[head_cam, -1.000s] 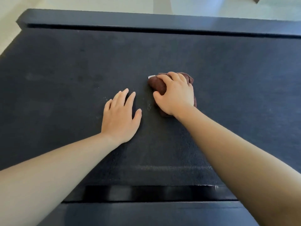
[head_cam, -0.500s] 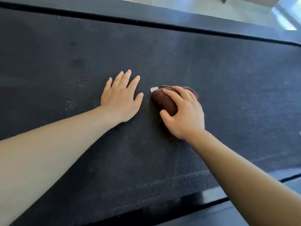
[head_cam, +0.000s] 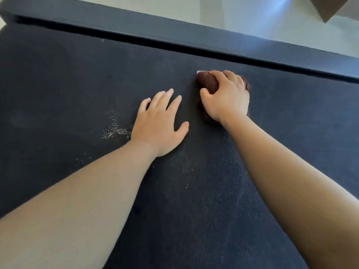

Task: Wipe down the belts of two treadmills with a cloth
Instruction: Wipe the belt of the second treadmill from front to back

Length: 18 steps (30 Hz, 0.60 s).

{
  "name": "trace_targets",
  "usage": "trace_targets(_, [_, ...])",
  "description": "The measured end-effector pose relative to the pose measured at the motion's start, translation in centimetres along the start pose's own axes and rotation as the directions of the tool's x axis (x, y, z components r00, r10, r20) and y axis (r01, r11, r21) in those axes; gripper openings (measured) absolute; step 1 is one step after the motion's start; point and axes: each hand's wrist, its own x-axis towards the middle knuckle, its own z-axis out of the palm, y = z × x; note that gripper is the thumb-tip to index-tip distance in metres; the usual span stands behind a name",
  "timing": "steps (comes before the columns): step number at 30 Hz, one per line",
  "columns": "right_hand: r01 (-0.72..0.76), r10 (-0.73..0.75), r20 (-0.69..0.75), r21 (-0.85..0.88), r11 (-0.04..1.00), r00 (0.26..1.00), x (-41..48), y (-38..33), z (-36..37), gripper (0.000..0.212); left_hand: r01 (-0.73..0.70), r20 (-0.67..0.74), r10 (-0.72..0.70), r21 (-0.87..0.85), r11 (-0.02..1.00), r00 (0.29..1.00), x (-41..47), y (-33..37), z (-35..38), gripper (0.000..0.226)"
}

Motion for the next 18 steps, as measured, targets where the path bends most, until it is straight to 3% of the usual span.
trace_targets(9, [0.054, -0.054, 0.038, 0.007, 0.999, 0.998, 6.4, 0.3, 0.5, 0.054, -0.013, 0.042, 0.012, 0.028, 1.0, 0.999, 0.3, 0.0, -0.2, 0.068])
trace_targets(14, [0.124, -0.12, 0.084, -0.044, 0.991, 0.989, 3.4, 1.4, -0.2, 0.058, -0.015, 0.039, 0.013, 0.031, 0.999, 0.999, 0.2, 0.0, 0.1, 0.064])
trace_targets(18, [0.09, -0.087, 0.053, -0.042, 0.995, 0.995, -2.8, 1.8, -0.9, 0.056, -0.016, 0.022, 0.016, 0.015, 1.0, 1.0, 0.3, -0.1, 0.4, 0.064])
